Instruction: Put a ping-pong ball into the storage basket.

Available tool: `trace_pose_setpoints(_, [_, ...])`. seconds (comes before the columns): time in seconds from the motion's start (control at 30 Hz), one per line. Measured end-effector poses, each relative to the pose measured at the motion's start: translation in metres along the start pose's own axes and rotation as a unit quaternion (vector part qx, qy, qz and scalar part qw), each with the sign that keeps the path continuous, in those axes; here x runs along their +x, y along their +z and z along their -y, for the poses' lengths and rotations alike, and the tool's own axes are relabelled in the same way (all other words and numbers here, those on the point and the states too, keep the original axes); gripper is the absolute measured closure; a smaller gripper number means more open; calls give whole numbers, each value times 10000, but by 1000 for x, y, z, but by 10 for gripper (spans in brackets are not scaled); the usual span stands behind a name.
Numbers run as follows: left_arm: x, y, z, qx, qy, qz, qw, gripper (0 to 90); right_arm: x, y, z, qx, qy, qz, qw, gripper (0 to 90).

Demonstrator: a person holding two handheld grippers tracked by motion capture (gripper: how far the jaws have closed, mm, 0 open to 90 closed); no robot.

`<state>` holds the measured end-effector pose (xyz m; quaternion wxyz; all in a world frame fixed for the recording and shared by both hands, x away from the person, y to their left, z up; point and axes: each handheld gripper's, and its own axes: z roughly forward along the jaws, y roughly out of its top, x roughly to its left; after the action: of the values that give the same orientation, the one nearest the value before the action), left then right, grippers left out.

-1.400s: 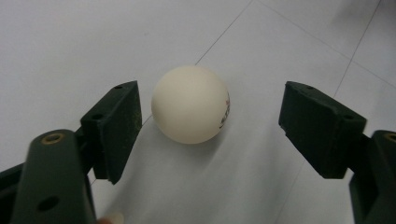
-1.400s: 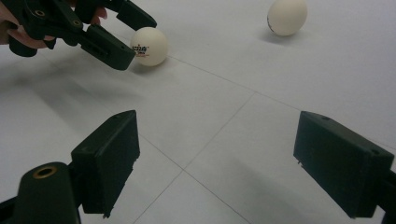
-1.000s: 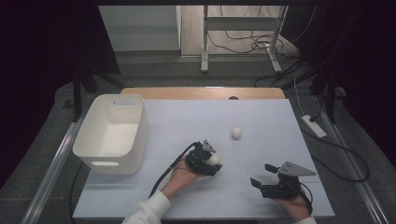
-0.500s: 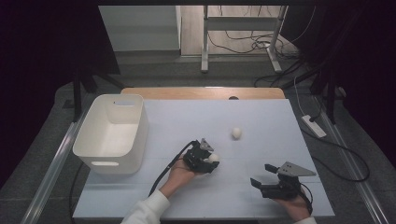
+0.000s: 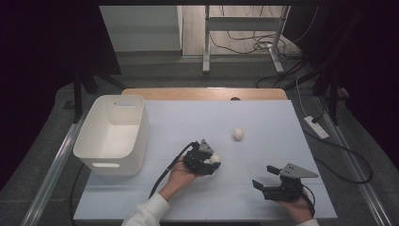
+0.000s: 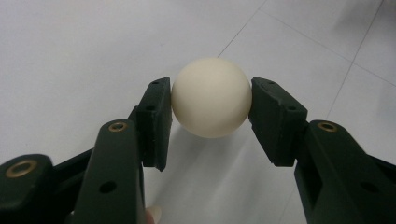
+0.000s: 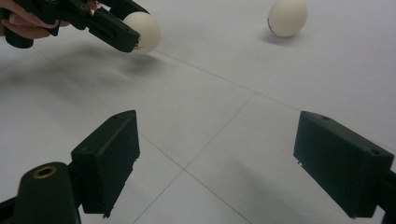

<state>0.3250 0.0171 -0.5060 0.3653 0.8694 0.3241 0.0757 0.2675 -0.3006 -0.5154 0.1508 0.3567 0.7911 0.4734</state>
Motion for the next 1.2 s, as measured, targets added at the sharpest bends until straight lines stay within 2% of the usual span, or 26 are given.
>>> trace_pose_setpoints(1.2, [4,-24,10,-479,-21,-3,9988,508,0,0,0,-1,-3,54,10000,145])
